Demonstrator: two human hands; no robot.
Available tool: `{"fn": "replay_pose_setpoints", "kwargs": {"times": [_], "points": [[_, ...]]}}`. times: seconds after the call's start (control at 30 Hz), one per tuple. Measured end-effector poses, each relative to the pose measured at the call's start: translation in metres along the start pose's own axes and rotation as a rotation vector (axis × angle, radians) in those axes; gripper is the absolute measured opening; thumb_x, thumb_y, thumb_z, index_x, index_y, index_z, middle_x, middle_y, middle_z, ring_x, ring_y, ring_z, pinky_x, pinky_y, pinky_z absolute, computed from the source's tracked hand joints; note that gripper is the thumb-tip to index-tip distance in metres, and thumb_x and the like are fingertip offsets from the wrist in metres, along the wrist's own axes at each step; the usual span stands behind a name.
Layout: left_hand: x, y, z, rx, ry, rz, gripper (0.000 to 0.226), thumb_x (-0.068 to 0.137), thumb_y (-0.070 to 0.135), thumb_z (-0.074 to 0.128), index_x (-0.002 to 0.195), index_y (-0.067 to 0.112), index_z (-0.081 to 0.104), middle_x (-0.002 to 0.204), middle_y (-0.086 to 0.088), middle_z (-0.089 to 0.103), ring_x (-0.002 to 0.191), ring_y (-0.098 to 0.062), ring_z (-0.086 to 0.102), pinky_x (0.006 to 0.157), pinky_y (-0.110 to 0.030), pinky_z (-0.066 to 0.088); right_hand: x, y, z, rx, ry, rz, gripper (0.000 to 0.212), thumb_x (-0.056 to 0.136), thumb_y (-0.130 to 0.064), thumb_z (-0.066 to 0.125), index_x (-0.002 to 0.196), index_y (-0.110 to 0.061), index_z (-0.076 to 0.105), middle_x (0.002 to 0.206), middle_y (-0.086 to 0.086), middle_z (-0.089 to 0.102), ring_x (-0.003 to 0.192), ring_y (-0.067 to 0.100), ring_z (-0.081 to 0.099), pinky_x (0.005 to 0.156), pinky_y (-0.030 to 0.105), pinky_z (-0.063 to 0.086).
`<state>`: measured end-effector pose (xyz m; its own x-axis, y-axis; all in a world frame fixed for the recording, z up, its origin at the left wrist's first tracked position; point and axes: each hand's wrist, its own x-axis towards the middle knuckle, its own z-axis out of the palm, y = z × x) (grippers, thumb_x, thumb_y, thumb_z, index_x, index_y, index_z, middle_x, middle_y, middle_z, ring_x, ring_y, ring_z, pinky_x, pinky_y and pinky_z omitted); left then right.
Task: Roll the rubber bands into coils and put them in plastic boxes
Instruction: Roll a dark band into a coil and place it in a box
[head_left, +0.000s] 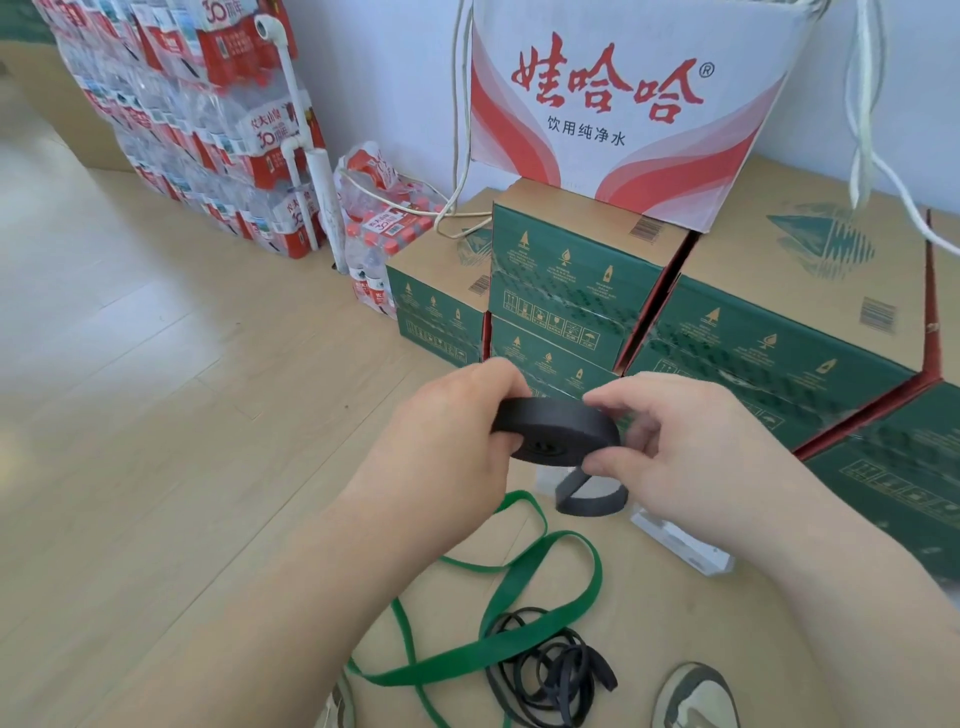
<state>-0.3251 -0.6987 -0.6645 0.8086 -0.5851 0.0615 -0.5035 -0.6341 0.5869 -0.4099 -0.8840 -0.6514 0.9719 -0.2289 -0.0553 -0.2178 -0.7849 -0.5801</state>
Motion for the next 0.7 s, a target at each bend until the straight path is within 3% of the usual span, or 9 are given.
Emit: {"fn": "replay_pose_setpoints", "kwargs": {"times": [0.1,0.23,0.43,0.57,0.7], "points": [[0.002,-0.004,-0.004,-0.21,0.009,-0.115,0.022,0.088,0.015,0.074,0.098,0.031,0.063,0.087,0.014,0.068,0.08,-0.005,0.062,0.07,-0.022,0.051,0.002,0.005,-0.003,0.079,-0.006,0.066,0.015,0.087,-0.024,0.078,0.091,-0.038,0.071,0.069,-0.02,0.067,0.063,0.004,0.061,0.056,0.012,0.042],[0.0,-0.003,-0.004,-0.335,-0.025,-0.197,0.023,0.085,0.018,0.078,0.091,0.032,0.061,0.086,0.014,0.07,0.078,-0.002,0.064,0.071,-0.018,0.052,0.001,0.005,-0.01,0.159,0.018,0.045,0.02,0.089,-0.015,0.075,0.088,-0.035,0.072,0.064,-0.013,0.069,0.052,0.006,0.057,0.052,0.013,0.045],[-0.005,0.001,-0.001,0.154,0.029,0.06,0.029,0.087,0.027,0.07,0.112,0.036,0.057,0.104,0.015,0.058,0.095,-0.011,0.055,0.077,-0.035,0.053,0.0,0.001,0.003,-0.07,-0.01,-0.016,0.013,0.087,-0.02,0.075,0.089,-0.03,0.066,0.074,-0.013,0.056,0.07,0.004,0.051,0.066,0.028,0.042],[-0.007,0.007,0.002,0.202,-0.041,0.172,0.029,0.092,0.031,0.065,0.118,0.037,0.055,0.106,0.013,0.059,0.098,-0.014,0.056,0.081,-0.033,0.048,-0.003,0.001,0.007,-0.19,-0.028,-0.085,0.013,0.087,-0.024,0.072,0.09,-0.033,0.063,0.08,-0.016,0.053,0.077,0.005,0.05,0.071,0.03,0.046],[-0.005,0.001,0.002,0.051,-0.052,0.015,0.021,0.092,0.026,0.067,0.107,0.036,0.057,0.098,0.015,0.064,0.091,-0.01,0.059,0.078,-0.029,0.047,-0.003,-0.002,-0.001,0.021,-0.018,-0.025,0.013,0.084,-0.029,0.08,0.091,-0.036,0.072,0.07,-0.015,0.061,0.062,0.002,0.056,0.062,0.02,0.04]]}}
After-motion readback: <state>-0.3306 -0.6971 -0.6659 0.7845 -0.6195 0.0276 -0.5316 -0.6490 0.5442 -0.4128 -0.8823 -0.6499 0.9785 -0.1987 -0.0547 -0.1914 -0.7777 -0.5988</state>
